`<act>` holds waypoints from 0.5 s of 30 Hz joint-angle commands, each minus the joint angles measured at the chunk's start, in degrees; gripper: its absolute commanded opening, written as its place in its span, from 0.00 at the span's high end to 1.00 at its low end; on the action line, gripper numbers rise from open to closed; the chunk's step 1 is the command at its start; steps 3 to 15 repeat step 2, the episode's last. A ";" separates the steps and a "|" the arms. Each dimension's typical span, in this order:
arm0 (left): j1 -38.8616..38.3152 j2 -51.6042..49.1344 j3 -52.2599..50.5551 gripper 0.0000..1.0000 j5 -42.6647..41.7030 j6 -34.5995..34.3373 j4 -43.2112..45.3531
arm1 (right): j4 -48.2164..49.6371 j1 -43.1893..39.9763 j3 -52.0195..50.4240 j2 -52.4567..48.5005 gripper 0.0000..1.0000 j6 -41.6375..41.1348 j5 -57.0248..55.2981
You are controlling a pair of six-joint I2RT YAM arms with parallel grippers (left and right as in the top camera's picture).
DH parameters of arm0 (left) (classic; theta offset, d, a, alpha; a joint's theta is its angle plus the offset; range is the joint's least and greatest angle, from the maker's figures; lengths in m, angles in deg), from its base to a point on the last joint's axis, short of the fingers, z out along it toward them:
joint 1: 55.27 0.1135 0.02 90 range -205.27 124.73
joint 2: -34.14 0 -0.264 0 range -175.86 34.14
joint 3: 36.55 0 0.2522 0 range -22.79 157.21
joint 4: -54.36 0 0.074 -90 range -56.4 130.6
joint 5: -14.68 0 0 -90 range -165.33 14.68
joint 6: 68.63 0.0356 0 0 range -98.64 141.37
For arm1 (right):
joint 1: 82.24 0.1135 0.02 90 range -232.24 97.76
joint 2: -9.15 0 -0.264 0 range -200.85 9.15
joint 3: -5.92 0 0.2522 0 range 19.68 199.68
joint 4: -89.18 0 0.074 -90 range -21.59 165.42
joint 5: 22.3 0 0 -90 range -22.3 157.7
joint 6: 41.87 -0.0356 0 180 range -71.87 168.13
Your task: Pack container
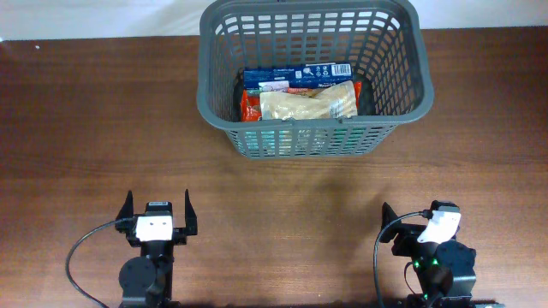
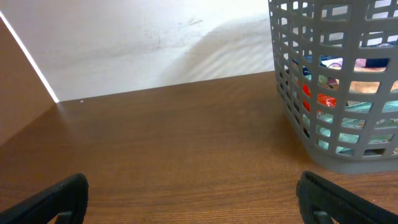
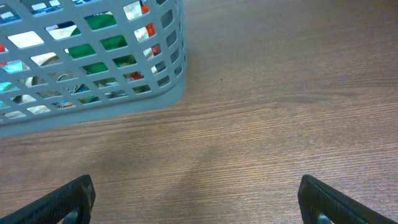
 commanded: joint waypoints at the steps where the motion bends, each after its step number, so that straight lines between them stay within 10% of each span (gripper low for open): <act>1: 0.35 0.57 -0.39 0.01 0.63 0.70 0.17 | 0.02 0.50 -0.42 0.63 0.01 -0.44 -0.70; 15: 0.35 0.57 -0.39 0.01 0.63 0.70 0.20 | 0.02 0.50 -0.42 0.63 0.01 -0.44 -0.70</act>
